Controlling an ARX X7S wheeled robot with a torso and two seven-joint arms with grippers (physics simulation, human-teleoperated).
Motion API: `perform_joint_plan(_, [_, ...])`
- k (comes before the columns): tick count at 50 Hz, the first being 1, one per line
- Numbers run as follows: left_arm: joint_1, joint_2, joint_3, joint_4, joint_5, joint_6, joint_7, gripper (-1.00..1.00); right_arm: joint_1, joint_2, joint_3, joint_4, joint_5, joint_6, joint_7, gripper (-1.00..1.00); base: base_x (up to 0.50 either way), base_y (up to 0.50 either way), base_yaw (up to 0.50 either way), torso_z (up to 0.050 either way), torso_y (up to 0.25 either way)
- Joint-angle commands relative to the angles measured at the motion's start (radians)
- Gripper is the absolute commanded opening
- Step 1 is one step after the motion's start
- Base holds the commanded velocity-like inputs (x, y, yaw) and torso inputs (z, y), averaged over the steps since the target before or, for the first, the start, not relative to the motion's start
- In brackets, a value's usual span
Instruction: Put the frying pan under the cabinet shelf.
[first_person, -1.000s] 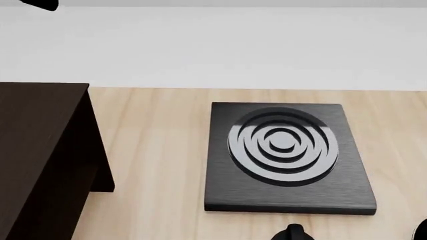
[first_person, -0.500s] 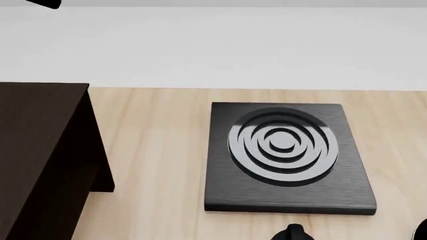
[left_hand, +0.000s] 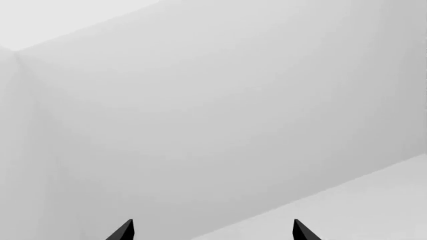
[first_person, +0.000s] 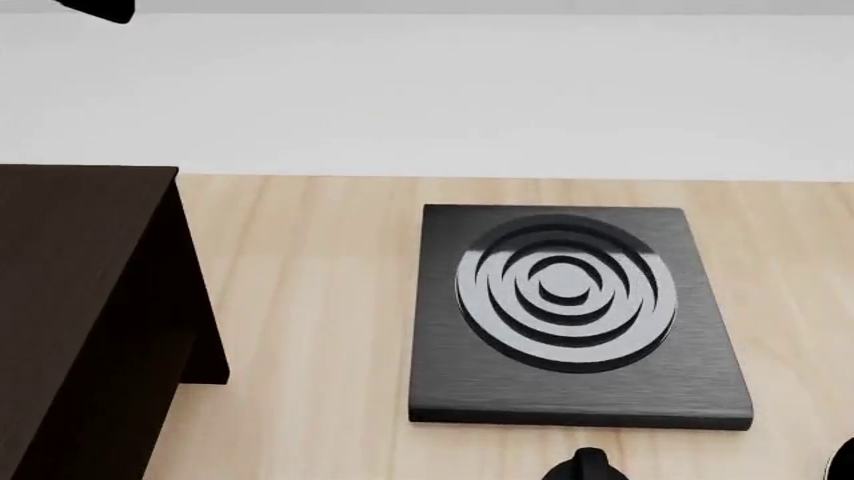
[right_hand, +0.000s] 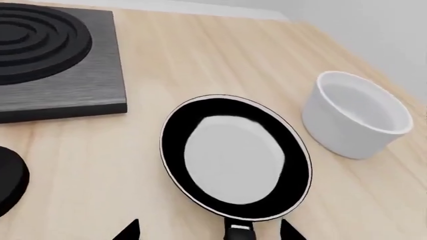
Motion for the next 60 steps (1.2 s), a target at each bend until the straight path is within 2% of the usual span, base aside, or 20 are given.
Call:
perform_joint_plan(1, [-0.002,-0.002,-0.001,0.005,-0.006,-0.006,-0.004,1.00,-0.033,-0.017,0.039,0.050,-0.004,-0.040,-0.026,1.00,0.00,0.00,0.00,0.000,0.000])
perform_joint_plan(13, [-0.001,0.002,0.007,-0.002,-0.008,-0.001,-0.009,1.00,-0.052,-0.031,0.058,0.138,-0.026,-0.103,-0.062,1.00,0.00,0.00,0.00,0.000,0.000])
perform_joint_plan(27, [-0.007,0.006,0.013,-0.008,-0.011,0.001,-0.015,1.00,-0.032,-0.041,-0.004,0.342,-0.099,-0.240,-0.136,1.00,0.00,0.00,0.00,0.000,0.000])
perform_joint_plan(40, [-0.021,0.011,0.022,-0.013,-0.014,-0.006,-0.021,1.00,-0.028,-0.041,0.018,0.311,-0.057,-0.168,-0.112,1.00,0.00,0.00,0.00,0.000,0.000])
perform_joint_plan(60, [-0.046,0.025,0.041,-0.026,-0.019,-0.010,-0.030,1.00,-0.015,-0.038,0.009,0.406,-0.066,-0.188,-0.135,1.00,0.00,0.00,0.00,0.000,0.000])
